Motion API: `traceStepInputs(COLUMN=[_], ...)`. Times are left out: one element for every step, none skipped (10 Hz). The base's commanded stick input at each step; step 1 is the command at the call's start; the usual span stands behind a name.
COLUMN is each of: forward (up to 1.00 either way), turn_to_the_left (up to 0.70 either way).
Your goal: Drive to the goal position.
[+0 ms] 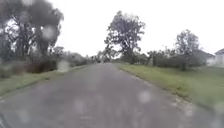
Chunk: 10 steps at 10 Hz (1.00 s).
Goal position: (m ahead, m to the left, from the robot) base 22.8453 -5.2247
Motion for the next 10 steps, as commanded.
traceStepInputs(forward=[1.0, 1.0, 1.0, 1.0, 1.0, 1.0, 1.0, 1.0, 1.0, 1.0], turn_to_the_left=[0.0, 0.0, 0.0, 0.0, 0.0, 0.0, 0.0, -0.4, -0.39, -0.39])
